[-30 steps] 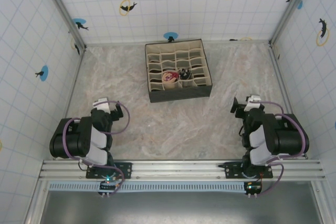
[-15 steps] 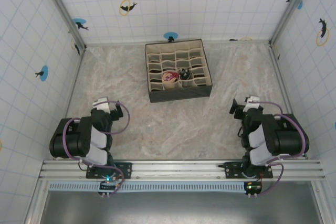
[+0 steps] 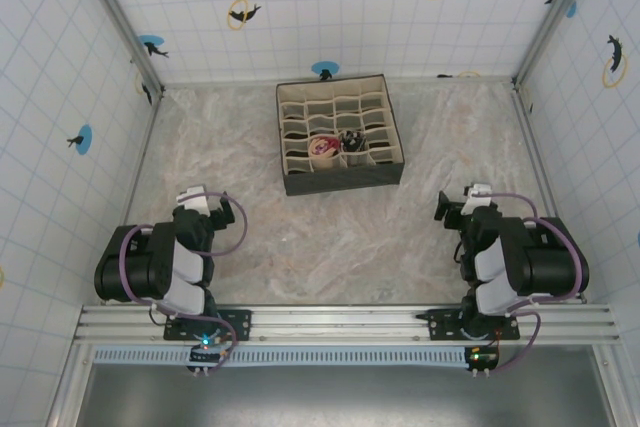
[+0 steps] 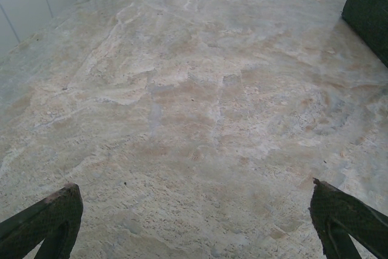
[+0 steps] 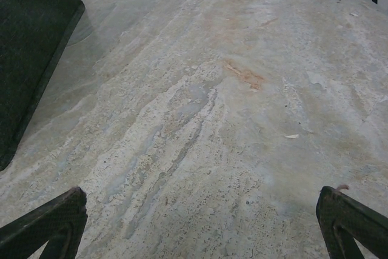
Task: Roll the socks
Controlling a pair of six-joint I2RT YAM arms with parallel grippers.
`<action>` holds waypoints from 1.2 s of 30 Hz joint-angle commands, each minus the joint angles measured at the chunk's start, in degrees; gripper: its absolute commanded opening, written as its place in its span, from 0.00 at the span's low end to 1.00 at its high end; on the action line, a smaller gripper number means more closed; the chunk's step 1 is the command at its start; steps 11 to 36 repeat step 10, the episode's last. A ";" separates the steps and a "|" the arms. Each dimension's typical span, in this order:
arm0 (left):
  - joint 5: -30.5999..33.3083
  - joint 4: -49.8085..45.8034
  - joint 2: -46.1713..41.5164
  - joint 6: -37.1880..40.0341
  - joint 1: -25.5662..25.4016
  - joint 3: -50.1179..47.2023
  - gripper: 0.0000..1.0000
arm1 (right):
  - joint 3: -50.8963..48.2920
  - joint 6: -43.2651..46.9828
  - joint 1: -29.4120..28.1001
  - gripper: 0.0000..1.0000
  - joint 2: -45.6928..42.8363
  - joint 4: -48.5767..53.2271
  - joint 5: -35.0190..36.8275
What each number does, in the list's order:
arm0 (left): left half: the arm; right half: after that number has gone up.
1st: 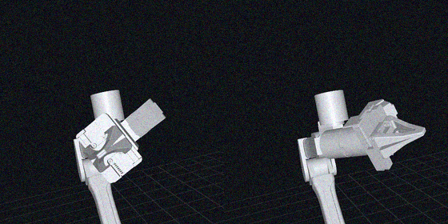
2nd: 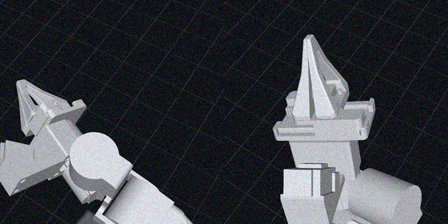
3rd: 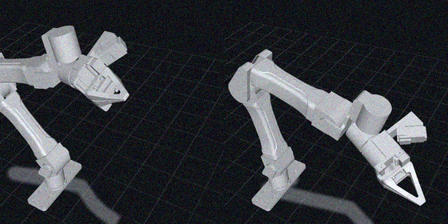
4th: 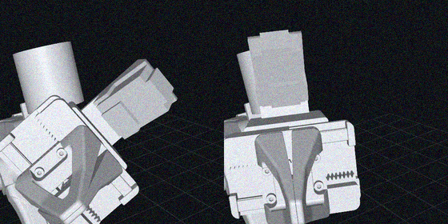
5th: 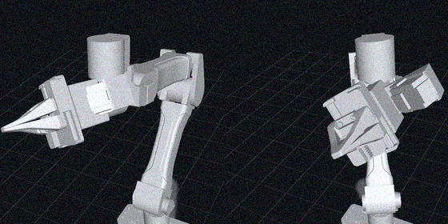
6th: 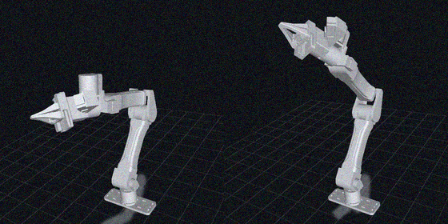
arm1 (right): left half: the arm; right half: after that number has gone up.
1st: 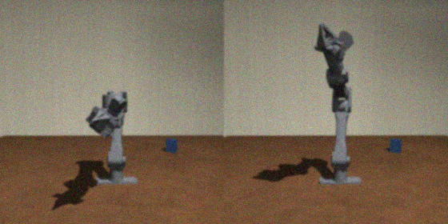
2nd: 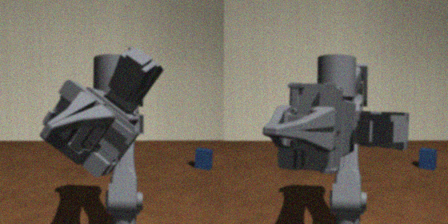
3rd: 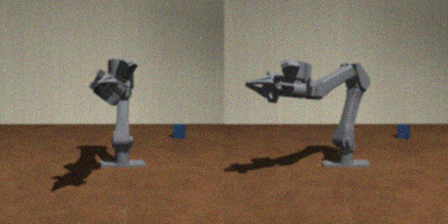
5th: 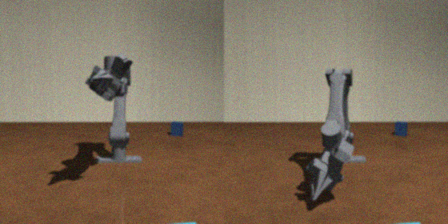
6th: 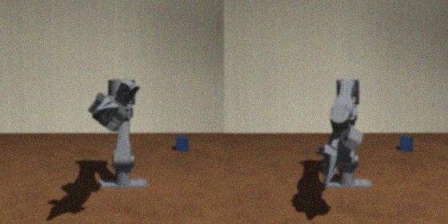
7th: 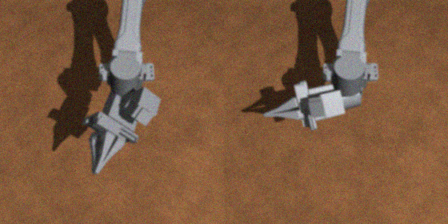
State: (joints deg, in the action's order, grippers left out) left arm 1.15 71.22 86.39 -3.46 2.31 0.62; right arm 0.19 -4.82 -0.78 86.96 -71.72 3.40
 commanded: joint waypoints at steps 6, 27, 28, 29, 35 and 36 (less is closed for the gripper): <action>0.64 1.55 0.23 -0.69 0.33 -0.46 0.98 | 0.17 0.26 0.13 1.00 0.23 0.17 -0.95; 0.53 1.55 0.25 -0.73 0.33 -0.50 0.98 | -0.13 0.16 0.44 1.00 0.09 -0.31 -1.49; 0.53 1.55 0.25 -0.73 0.33 -0.50 0.98 | -0.13 0.16 0.44 1.00 0.09 -0.31 -1.49; 0.53 1.55 0.25 -0.73 0.33 -0.50 0.98 | -0.13 0.16 0.44 1.00 0.09 -0.31 -1.49; 0.53 1.55 0.25 -0.73 0.33 -0.50 0.98 | -0.13 0.16 0.44 1.00 0.09 -0.31 -1.49; 0.53 1.55 0.25 -0.73 0.33 -0.50 0.98 | -0.13 0.16 0.44 1.00 0.09 -0.31 -1.49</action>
